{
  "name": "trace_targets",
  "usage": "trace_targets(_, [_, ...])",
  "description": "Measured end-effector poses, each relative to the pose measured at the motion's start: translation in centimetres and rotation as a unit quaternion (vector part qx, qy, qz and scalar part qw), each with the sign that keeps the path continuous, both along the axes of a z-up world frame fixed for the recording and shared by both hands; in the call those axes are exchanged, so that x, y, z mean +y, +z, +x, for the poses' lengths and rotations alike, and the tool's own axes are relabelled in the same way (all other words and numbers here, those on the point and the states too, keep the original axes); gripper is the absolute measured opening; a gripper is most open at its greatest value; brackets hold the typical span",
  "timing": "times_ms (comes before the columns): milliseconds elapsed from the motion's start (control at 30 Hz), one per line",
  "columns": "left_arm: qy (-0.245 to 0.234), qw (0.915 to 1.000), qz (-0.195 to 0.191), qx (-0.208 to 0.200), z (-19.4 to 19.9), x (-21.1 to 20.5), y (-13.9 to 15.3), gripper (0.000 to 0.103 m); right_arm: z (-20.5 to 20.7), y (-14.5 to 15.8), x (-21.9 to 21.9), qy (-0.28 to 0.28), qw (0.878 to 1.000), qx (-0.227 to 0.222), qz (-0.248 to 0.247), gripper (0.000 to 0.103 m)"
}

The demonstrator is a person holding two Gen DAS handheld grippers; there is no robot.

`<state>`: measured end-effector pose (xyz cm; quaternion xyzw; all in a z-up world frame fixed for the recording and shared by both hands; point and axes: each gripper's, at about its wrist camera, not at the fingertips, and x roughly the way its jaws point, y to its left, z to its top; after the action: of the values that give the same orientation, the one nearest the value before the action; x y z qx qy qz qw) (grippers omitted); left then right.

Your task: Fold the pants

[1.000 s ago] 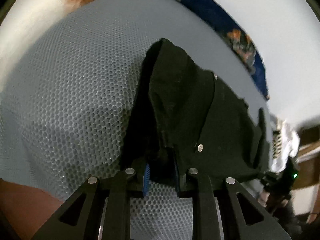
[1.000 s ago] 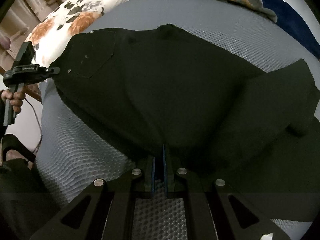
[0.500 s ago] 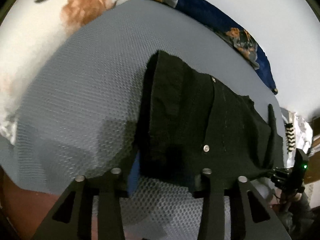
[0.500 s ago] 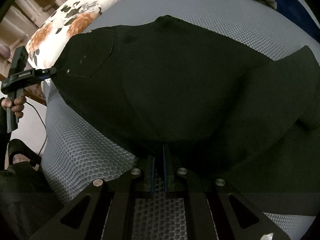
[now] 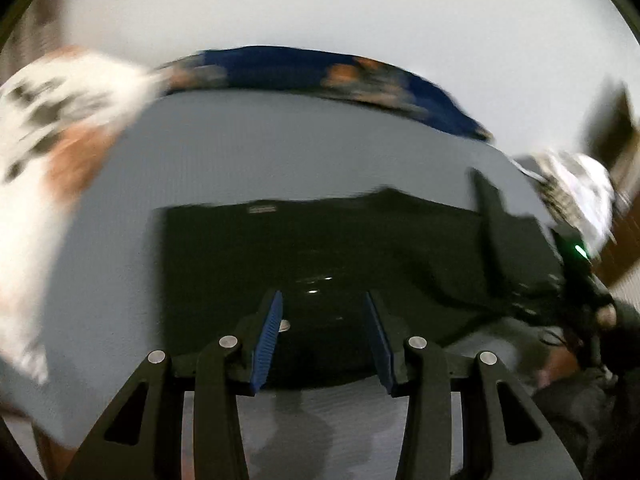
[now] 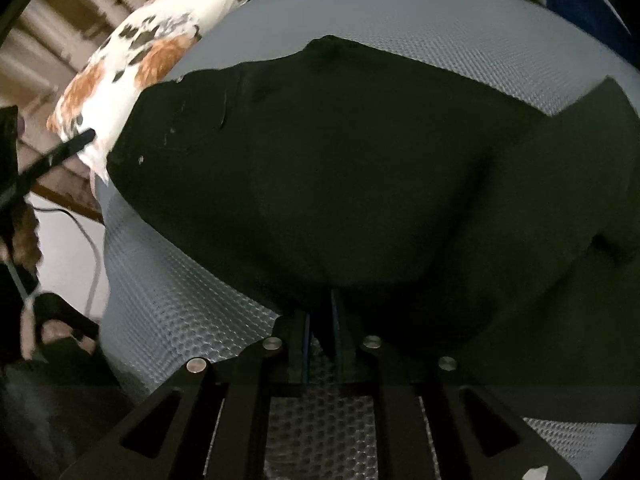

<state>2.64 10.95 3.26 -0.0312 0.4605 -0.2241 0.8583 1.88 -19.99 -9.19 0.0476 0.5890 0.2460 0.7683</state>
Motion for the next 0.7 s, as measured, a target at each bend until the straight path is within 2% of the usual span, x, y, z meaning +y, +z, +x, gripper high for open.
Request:
trace_targets(33, [-0.039, 0.9991, -0.013, 0.006, 0.1, -2.3, -0.6, 0.043, 0.1, 0.1, -0.1, -0.002, 1.0, 0.0, 0.002, 0.011])
trace_targets(167, [-0.129, 0.9914, -0.014, 0.018, 0.3, -8.9, -2.6, 0.043, 0.3, 0.6, 0.0, -0.007, 1.0, 0.001, 0.01, 0.011])
trace_targets(267, [-0.179, 0.9834, -0.007, 0.028, -0.3, -12.6, -4.0, 0.043, 0.5, 0.9, -0.4, -0.014, 1.0, 0.004, 0.023, 0.012])
trace_targets(367, [-0.21, 0.9771, 0.0, 0.034, -0.4, -15.0, -5.2, 0.043, 0.5, 1.3, -0.7, -0.018, 0.999, -0.001, 0.032, 0.012])
trace_targets(533, [-0.229, 0.9722, 0.018, 0.046, -0.4, -18.1, -6.9, 0.043, 0.6, 1.7, -0.8, -0.018, 0.999, -0.011, 0.041, 0.012])
trace_targets(600, [-0.233, 0.9704, 0.047, 0.04, -0.7, -19.4, -7.7, 0.037, 0.7, 1.8, -0.8, -0.017, 0.999, -0.012, 0.044, 0.013])
trace_targets(667, [-0.235, 0.9691, 0.069, 0.03, -1.0, -20.5, -8.4, 0.016, 0.8, 1.8, -0.8, -0.016, 0.999, -0.008, 0.043, 0.014])
trace_targets(700, [-0.233, 0.9694, 0.073, 0.026, -1.0, -20.6, -8.5, 0.014, 0.9, 1.8, -1.3, -0.015, 0.999, -0.005, 0.044, 0.016])
